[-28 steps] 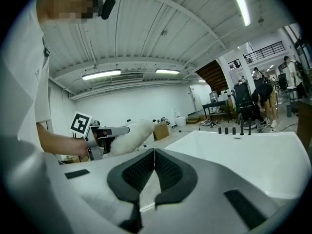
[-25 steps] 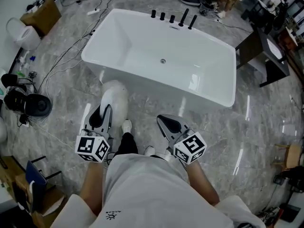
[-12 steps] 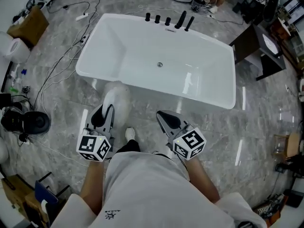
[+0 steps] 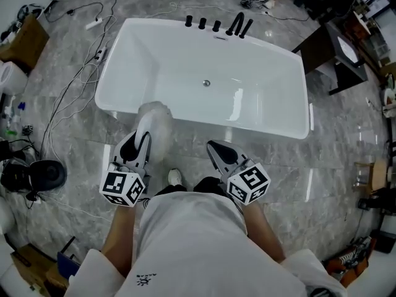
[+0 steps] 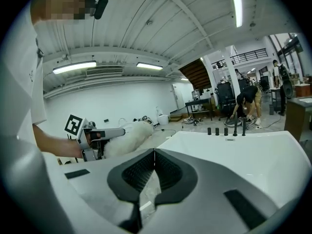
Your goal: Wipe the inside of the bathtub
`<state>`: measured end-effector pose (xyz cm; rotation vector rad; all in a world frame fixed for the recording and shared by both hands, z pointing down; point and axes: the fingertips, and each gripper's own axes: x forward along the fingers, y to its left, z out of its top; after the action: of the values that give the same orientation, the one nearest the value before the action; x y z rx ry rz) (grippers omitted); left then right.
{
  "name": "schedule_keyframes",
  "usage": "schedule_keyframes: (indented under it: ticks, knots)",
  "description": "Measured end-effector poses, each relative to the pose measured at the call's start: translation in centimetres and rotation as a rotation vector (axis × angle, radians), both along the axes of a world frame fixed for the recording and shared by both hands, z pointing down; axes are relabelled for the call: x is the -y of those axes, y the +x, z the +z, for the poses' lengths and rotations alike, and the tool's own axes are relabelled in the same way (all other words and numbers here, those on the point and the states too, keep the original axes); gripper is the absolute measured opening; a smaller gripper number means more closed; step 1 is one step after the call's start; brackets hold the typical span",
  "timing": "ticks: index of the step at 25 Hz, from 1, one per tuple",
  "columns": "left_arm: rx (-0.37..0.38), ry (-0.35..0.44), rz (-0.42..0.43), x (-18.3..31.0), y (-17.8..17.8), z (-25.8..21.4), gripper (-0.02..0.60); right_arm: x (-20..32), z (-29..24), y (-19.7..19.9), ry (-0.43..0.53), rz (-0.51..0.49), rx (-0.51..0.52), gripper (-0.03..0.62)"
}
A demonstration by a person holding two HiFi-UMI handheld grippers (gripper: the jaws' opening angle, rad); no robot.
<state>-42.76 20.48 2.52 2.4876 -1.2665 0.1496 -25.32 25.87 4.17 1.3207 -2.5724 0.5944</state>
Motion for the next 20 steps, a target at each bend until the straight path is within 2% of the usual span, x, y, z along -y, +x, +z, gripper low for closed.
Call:
schedule_keyframes:
  ticks: [5,12,16,20]
  knots:
    - [-0.020,-0.009,0.009,2.0,-0.8,0.2,0.098,1.9,0.4,-1.1,-0.029,0.003,-0.014,0.018]
    - [-0.036,-0.054,-0.030,3.5,-1.4,2.1,0.098,4.5,1.3,-0.4,-0.054,-0.017,-0.024,0.018]
    - [-0.020,-0.074,-0.066,5.4,-1.0,3.0,0.100,7.0,2.7,-0.6,-0.085,-0.073,-0.007,0.018]
    - [0.006,-0.078,-0.105,8.2,0.3,3.5,0.098,10.3,4.1,-1.2,-0.092,-0.170,-0.015,0.018]
